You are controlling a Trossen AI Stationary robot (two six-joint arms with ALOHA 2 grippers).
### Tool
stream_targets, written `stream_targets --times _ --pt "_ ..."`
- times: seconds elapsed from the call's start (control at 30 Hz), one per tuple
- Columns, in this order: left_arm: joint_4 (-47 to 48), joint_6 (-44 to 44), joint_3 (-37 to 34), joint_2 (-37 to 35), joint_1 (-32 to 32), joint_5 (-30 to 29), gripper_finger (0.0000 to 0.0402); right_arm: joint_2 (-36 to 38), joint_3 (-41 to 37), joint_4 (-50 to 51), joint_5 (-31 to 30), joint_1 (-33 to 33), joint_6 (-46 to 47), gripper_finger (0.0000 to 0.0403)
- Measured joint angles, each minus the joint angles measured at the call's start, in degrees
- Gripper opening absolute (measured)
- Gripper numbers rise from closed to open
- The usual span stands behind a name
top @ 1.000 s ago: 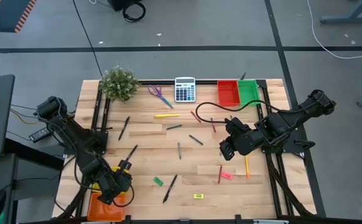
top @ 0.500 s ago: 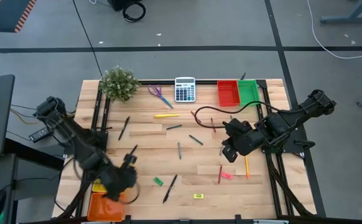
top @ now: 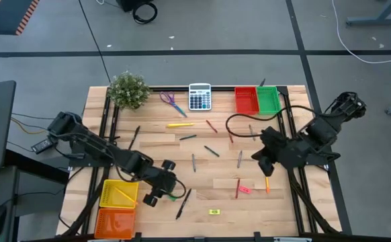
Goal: Sort crayons/erasers/pens/pencils in bins
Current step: Put the green eraser into the orange bin
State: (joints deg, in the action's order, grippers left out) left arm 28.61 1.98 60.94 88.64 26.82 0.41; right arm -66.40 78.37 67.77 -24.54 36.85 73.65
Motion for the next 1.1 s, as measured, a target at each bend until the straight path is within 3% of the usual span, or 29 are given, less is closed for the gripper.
stream_targets --times 0.23,0.47,0.6,1.1 --pt "2.65 -0.58 1.23 5.05 0.14 4.64 0.0186 -2.07 0.00 -0.27 -0.39 5.93 2.70 0.0035" --pt "14.27 -0.02 12.38 12.15 -0.60 4.91 0.0198 -9.24 0.00 -0.11 -0.98 4.02 -0.94 0.0154" --pt "15.89 -0.09 13.64 15.39 -0.72 4.79 0.0197 -12.76 0.00 0.80 -1.70 2.11 -0.14 0.0204" --pt "10.43 -8.79 12.73 20.67 -1.59 4.90 0.0143 -12.08 -0.02 -2.11 -0.31 4.21 9.12 0.0216"
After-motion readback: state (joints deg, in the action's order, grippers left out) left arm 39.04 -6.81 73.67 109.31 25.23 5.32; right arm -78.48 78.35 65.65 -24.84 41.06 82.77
